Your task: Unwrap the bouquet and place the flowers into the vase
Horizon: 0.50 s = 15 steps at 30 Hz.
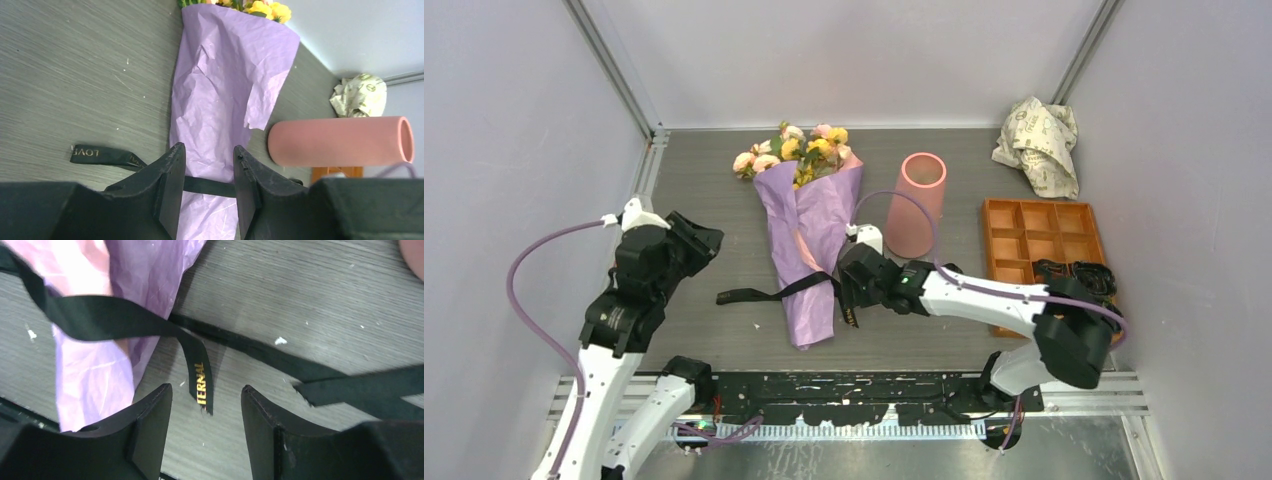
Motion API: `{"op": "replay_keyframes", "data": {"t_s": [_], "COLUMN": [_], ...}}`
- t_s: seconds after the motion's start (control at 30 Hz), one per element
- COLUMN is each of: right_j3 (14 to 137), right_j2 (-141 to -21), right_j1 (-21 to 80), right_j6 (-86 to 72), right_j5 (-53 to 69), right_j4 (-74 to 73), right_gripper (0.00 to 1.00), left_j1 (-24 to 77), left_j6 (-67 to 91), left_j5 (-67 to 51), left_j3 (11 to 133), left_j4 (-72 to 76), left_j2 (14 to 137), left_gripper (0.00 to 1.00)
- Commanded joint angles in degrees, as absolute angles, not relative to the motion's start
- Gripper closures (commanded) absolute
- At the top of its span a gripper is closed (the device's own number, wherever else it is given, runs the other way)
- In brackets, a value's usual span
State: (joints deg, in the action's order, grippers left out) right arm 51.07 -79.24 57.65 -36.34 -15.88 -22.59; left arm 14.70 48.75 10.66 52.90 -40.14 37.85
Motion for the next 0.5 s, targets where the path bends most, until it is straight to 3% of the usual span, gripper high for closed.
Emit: {"op": "replay_keyframes", "data": {"t_s": [0.0,0.27,0.33,0.47], "right_j3": [52.9,59.48,60.19,61.26], "right_j2": [-84.83,-95.82,-97.17,-96.82], "right_j1": [57.48,57.37,57.33,57.39], "right_j6": [-33.19,-29.57,-29.28,-29.11], "right_j5": [-15.47,-15.08,-14.12,-14.65], "right_j4": [-14.35,-11.15,-9.9,-9.99], "right_gripper": [0.42,0.5,0.61,0.91], "left_j1": [14.44,14.44,14.41,14.46], "left_j6": [47.42,45.98,45.97,46.13], "left_j5": [10.37,13.02,13.09,13.01], "left_j3": [55.54,58.53,58.66,58.69], "left_j4": [-42.88,-47.4,-47.84,-48.29], "left_j2": [35.29,33.42,32.92,32.22], "left_gripper": [0.59,0.58,0.58,0.58]}}
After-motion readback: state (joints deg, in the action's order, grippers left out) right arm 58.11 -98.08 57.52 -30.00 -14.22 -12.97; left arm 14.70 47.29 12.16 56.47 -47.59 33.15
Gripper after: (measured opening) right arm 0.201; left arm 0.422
